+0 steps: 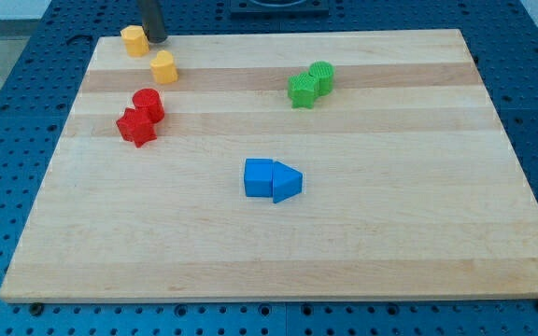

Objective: Move the yellow heart towards the yellow hexagon

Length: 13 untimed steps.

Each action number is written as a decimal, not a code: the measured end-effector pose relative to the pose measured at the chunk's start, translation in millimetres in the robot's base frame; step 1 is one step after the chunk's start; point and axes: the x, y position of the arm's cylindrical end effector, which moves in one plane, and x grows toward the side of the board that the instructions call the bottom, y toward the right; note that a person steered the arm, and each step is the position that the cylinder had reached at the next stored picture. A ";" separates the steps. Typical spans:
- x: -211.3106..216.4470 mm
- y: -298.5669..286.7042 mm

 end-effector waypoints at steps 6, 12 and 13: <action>84.2 105.6; 103.9 -48.3; 99.8 -44.5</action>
